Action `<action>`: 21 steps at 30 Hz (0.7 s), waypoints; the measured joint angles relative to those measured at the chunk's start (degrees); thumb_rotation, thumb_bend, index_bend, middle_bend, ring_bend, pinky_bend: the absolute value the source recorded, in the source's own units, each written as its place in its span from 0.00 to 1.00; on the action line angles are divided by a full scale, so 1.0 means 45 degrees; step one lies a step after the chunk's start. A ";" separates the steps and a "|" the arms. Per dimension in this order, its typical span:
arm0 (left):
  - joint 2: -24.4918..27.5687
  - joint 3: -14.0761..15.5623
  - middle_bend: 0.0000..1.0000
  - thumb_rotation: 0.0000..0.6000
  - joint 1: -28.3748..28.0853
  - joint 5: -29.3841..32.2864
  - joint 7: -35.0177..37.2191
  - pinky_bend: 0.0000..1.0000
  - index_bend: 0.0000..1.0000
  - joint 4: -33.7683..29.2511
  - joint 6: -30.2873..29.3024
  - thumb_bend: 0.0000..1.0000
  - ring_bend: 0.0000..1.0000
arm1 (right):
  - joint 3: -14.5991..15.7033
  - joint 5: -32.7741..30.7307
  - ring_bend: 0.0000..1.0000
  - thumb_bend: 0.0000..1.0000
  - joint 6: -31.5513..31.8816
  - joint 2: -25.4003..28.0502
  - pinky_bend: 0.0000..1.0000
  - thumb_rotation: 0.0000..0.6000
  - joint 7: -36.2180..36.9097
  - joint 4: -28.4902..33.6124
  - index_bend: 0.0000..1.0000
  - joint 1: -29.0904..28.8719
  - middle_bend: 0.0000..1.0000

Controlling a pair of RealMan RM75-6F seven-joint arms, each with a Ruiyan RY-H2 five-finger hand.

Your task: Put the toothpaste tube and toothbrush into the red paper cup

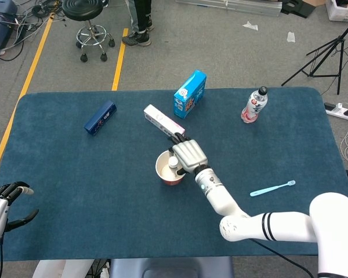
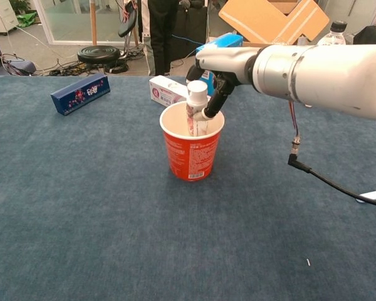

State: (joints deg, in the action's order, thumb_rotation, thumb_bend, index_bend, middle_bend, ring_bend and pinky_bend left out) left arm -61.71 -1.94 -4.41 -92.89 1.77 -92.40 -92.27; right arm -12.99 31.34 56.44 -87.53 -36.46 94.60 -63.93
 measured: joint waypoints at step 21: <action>0.0082 0.0000 0.37 1.00 0.0069 -0.0131 0.0157 0.42 0.44 -0.0017 -0.0142 0.15 0.37 | 0.0053 0.0935 0.00 0.12 -0.0326 -0.0943 0.23 1.00 0.0589 -0.1049 0.48 -0.0050 0.09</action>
State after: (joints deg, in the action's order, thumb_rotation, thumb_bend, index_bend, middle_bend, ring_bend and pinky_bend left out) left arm -61.34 -1.94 -4.10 -93.48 2.47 -92.48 -92.91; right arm -12.76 35.55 54.97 -91.77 -33.81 89.89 -64.16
